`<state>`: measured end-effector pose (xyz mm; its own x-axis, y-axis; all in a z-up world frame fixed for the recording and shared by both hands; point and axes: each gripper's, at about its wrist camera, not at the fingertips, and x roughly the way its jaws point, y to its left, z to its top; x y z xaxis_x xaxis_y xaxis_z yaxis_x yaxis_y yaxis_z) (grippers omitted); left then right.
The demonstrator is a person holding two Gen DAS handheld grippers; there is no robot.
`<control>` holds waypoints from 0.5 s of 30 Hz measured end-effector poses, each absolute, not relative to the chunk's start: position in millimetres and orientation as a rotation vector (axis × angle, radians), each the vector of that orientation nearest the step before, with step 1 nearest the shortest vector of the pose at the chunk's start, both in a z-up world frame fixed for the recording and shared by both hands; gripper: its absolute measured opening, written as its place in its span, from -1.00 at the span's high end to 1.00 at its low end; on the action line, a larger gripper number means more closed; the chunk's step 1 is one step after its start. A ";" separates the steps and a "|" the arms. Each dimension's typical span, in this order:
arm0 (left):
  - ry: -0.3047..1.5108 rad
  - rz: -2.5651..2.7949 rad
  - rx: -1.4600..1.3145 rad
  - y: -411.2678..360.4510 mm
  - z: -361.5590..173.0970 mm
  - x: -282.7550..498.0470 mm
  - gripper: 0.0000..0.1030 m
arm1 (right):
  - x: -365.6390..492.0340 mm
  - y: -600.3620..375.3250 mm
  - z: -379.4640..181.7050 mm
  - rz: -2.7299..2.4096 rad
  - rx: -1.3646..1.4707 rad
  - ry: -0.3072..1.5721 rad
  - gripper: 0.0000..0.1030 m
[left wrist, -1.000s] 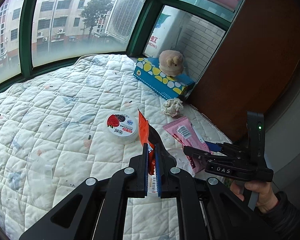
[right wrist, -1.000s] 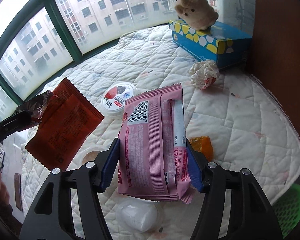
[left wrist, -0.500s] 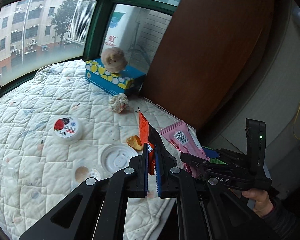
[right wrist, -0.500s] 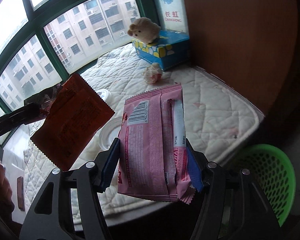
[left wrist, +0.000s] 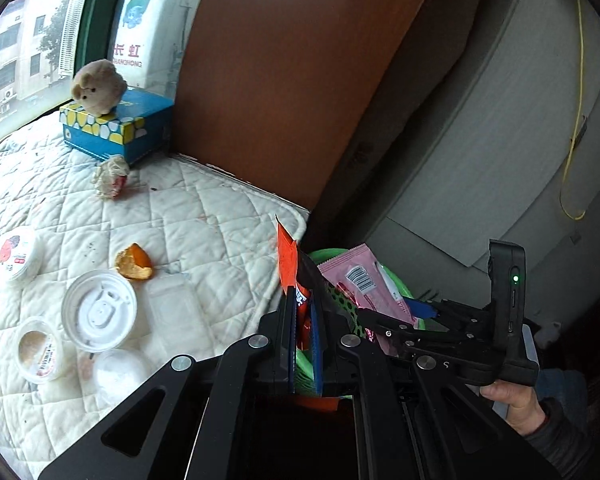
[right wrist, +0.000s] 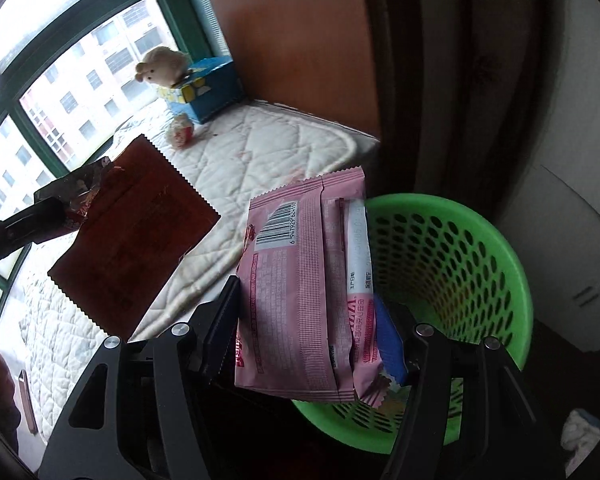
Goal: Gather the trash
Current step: 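Carry both wrappers over the green basket and open both tools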
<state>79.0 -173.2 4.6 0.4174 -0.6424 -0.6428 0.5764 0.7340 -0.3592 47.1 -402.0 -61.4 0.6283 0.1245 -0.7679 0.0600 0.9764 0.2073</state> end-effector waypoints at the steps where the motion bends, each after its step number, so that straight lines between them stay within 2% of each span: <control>1: 0.854 -0.775 -0.080 -180.7 1.4 79.4 0.88 | 43.7 -408.7 -63.2 0.027 0.233 0.896 -0.22; 9: 0.919 -0.830 -0.023 -236.2 -21.5 77.8 0.88 | 25.3 -451.6 -73.5 -0.043 0.290 0.907 -0.27; 15: 0.965 -0.847 0.005 -264.0 -37.3 83.4 0.87 | 18.8 -470.2 -77.6 -0.080 0.317 0.901 -0.43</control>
<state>83.4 -264.0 -37.3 0.2828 -0.6308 -0.7226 0.6346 0.6879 -0.3522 18.8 -470.2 -77.6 0.6212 0.0636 -0.7811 0.2010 0.9504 0.2372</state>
